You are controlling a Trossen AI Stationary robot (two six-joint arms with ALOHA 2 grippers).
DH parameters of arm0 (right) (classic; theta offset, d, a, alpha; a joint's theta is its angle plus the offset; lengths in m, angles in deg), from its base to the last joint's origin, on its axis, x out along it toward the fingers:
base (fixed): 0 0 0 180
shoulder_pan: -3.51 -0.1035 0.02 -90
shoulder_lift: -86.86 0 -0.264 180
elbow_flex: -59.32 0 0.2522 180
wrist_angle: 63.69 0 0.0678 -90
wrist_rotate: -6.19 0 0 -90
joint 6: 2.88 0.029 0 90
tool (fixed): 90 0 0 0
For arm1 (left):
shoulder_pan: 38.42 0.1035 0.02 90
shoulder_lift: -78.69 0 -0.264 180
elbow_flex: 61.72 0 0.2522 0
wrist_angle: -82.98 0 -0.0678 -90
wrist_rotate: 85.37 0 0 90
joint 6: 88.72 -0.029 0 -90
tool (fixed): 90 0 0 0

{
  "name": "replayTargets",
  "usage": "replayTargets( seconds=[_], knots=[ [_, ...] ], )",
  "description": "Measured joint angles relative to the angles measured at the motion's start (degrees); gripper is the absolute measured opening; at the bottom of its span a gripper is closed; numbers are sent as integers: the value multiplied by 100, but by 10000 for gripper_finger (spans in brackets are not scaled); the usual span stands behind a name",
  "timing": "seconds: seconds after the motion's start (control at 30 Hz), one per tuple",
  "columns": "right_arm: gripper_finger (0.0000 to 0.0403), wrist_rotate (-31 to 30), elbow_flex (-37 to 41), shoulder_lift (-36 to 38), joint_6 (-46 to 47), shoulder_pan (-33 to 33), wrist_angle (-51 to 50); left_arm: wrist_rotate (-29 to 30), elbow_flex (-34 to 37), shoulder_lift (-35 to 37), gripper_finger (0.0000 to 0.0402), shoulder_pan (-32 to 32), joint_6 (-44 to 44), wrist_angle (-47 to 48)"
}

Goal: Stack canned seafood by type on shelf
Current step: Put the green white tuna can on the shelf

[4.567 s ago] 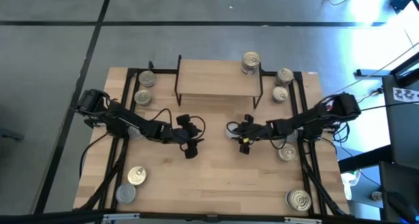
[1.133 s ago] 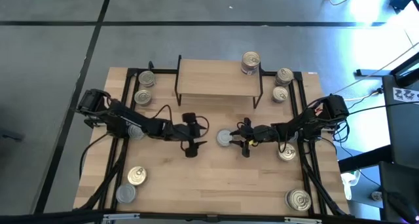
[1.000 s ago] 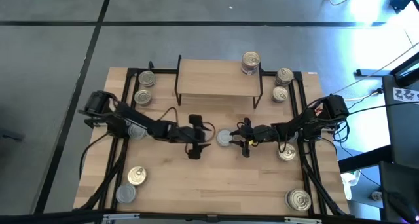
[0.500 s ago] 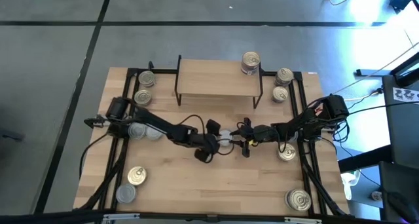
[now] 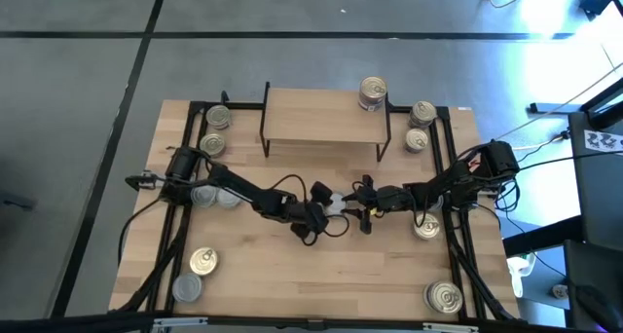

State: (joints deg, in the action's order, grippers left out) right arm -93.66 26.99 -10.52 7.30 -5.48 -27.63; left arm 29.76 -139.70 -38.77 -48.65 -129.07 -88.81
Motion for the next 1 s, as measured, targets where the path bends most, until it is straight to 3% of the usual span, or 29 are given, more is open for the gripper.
replayTargets(
  seconds=[0.73,1.0],
  knots=[
    [182,-114,4,-264,-16,9,207,54,47,-53,294,169,-217,-591],
    [182,-72,4,-264,-11,9,208,161,47,-56,294,201,-843,-703]
  ],
)
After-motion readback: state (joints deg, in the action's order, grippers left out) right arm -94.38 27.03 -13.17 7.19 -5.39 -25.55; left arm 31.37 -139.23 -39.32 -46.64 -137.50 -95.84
